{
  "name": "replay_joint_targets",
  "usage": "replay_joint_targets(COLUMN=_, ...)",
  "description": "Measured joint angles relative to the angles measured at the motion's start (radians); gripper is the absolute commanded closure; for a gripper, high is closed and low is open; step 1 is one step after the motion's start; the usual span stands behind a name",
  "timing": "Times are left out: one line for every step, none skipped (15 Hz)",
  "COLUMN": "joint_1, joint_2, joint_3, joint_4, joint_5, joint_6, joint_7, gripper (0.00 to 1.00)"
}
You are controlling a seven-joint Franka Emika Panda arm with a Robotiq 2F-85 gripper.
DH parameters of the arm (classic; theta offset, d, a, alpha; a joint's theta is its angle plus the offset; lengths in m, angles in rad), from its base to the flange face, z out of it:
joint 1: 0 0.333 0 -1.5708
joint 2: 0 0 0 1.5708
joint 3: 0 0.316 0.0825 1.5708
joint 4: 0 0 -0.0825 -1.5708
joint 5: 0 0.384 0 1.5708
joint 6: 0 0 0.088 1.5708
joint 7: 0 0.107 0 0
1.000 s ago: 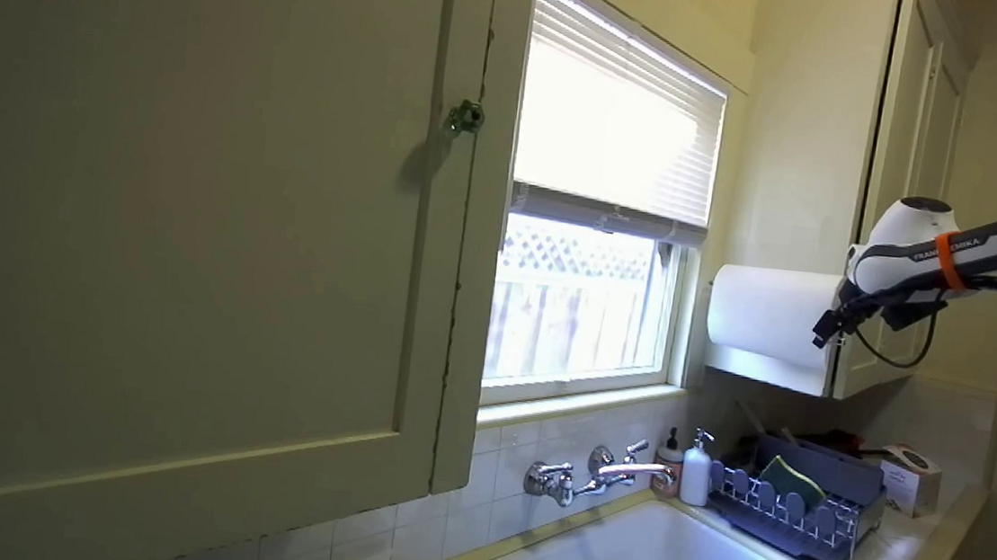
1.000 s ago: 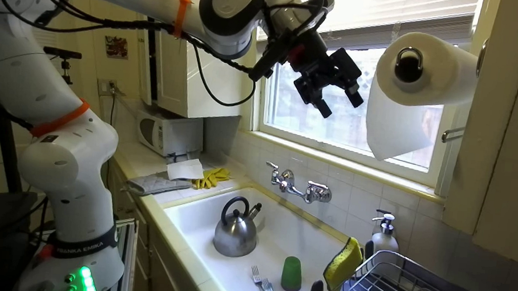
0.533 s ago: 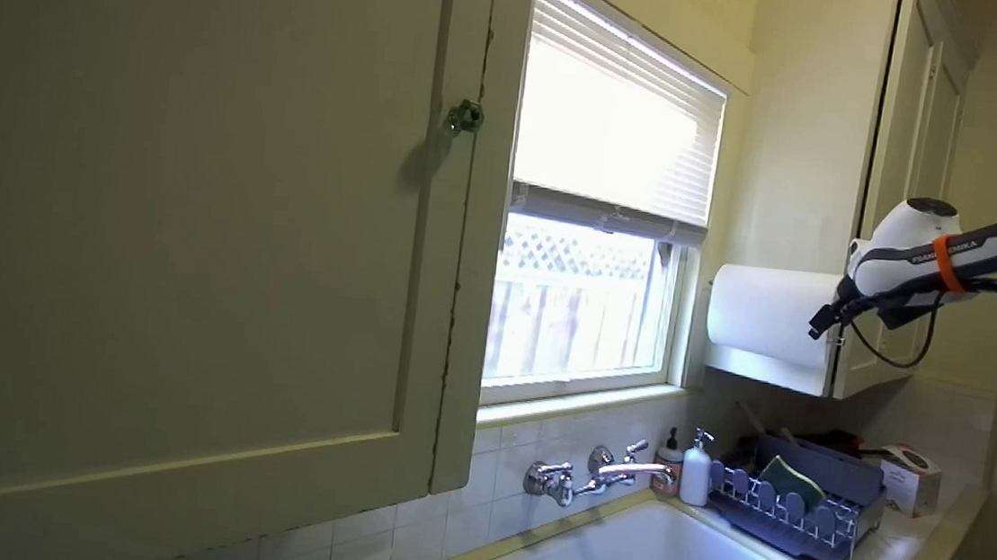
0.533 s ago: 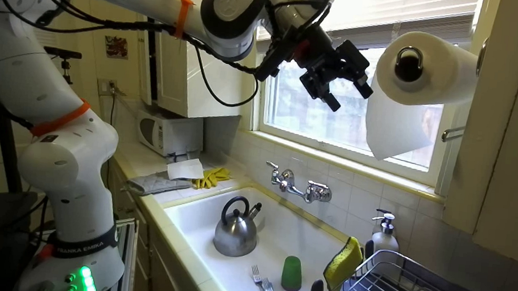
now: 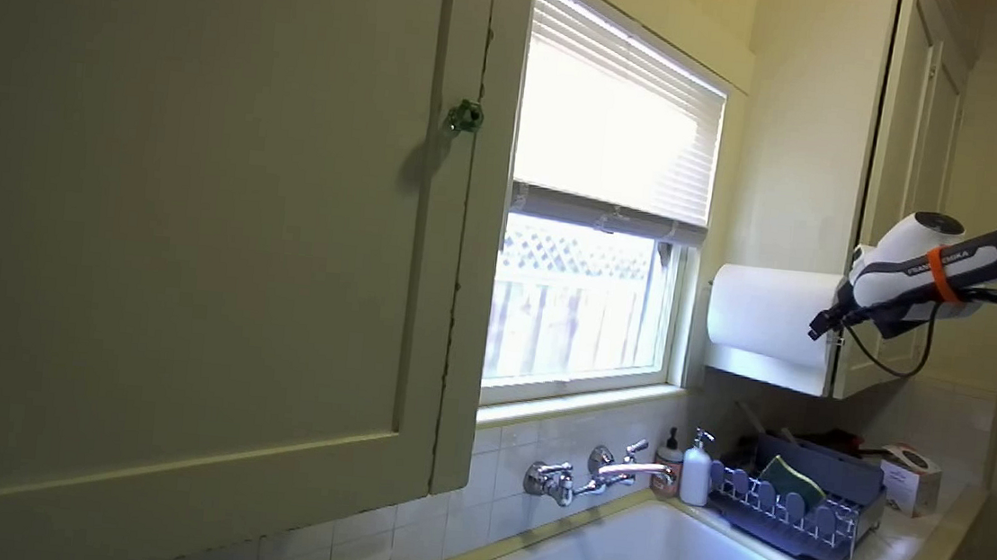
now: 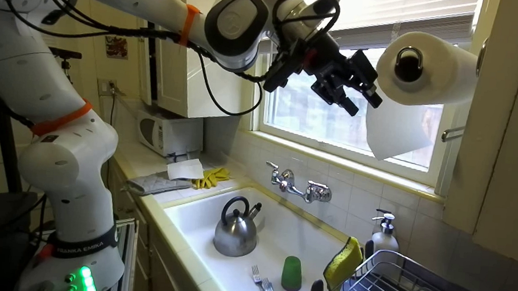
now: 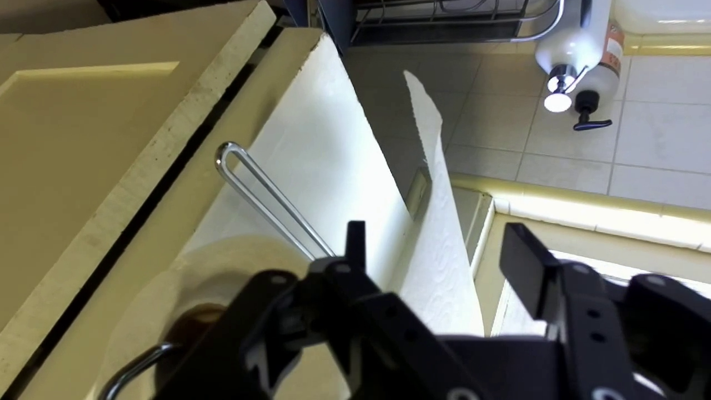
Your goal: Pull down the paper towel
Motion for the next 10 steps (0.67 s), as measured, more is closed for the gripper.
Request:
replay_joint_targets(joint_1=0.004, joint_2=0.003, joint_3=-0.005, joint_4=-0.003, joint_5=0.008, joint_6=0.014, joint_7=-0.005, gripper=0.73)
replay_joint_targets(joint_1=0.009, joint_2=0.006, joint_3=-0.010, joint_4=-0.005, joint_5=0.015, joint_6=0.032, joint_7=-0.009, gripper=0.82)
replay_joint_targets(joint_1=0.014, joint_2=0.008, joint_3=-0.015, joint_4=-0.010, joint_5=0.023, joint_6=0.059, joint_7=-0.015, gripper=0.88)
replay_joint_targets(joint_1=0.021, joint_2=0.009, joint_3=-0.023, joint_4=-0.016, joint_5=0.031, joint_6=0.089, joint_7=-0.023, gripper=0.95)
replay_joint_targets(joint_1=0.028, joint_2=0.010, joint_3=-0.030, joint_4=-0.022, joint_5=0.038, joint_6=0.118, joint_7=-0.032, gripper=1.00)
replay_joint_targets(joint_1=0.036, joint_2=0.010, joint_3=-0.038, joint_4=-0.027, joint_5=0.044, joint_6=0.139, joint_7=-0.042, gripper=1.00)
replay_joint_targets(joint_1=0.045, joint_2=0.011, joint_3=-0.047, joint_4=-0.030, joint_5=0.051, joint_6=0.154, joint_7=-0.051, gripper=1.00)
replay_joint_targets(joint_1=0.055, joint_2=0.011, joint_3=-0.056, joint_4=-0.034, joint_5=0.057, joint_6=0.164, joint_7=-0.059, gripper=1.00)
replay_joint_targets(joint_1=0.066, joint_2=0.011, joint_3=-0.066, joint_4=-0.038, joint_5=0.062, joint_6=0.170, joint_7=-0.065, gripper=1.00)
replay_joint_targets(joint_1=0.079, joint_2=0.011, joint_3=-0.078, joint_4=-0.042, joint_5=0.065, joint_6=0.170, joint_7=-0.071, gripper=1.00)
